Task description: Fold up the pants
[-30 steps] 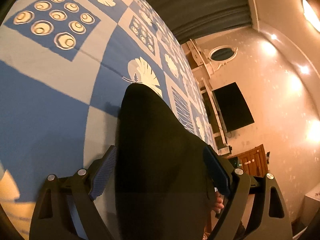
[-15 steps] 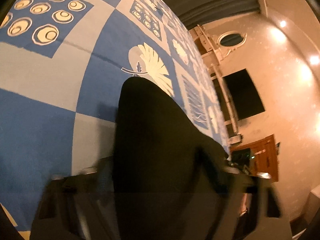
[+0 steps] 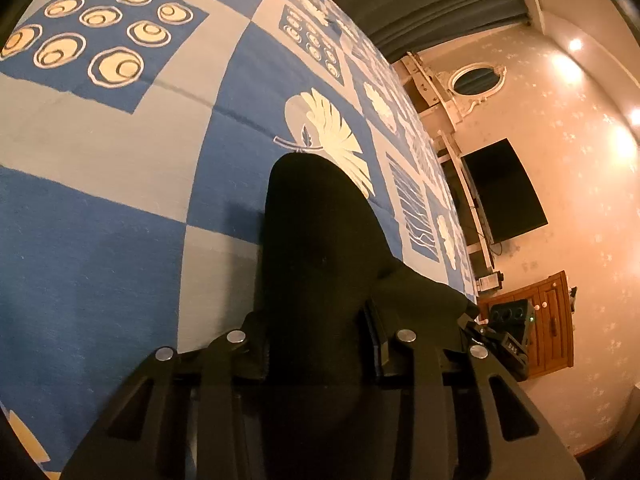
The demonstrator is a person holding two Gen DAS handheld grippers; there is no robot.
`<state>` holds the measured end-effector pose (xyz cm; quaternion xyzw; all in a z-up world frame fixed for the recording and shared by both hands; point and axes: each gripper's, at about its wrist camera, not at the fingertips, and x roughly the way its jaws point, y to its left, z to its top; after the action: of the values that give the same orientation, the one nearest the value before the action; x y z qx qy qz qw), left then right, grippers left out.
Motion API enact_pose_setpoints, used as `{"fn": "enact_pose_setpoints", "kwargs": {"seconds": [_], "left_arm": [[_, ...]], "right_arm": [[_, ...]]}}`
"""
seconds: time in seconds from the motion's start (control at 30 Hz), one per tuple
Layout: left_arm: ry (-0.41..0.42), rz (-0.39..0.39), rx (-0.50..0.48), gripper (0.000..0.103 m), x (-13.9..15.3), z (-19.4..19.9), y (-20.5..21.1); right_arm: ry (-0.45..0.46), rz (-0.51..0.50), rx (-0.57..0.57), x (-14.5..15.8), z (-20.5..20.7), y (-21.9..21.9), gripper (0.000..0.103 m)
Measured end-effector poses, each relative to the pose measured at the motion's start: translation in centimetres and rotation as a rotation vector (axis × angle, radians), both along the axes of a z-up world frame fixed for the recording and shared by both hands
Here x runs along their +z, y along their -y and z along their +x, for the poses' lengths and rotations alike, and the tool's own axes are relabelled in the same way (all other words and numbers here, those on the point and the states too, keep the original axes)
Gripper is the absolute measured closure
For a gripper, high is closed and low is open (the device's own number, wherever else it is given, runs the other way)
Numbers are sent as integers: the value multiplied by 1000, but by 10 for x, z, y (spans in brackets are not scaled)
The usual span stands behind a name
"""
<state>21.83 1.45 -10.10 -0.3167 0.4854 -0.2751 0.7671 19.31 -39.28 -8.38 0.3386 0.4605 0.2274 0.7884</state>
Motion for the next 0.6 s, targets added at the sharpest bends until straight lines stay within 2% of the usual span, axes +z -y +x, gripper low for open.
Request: {"fn": "enact_pose_setpoints", "kwargs": {"seconds": [0.27, 0.6], "left_arm": [[7, -2, 20, 70, 0, 5, -6], [10, -5, 29, 70, 0, 4, -21]], "right_arm": [[32, -33, 18, 7, 7, -11, 60], [34, -20, 18, 2, 12, -14, 60]]}}
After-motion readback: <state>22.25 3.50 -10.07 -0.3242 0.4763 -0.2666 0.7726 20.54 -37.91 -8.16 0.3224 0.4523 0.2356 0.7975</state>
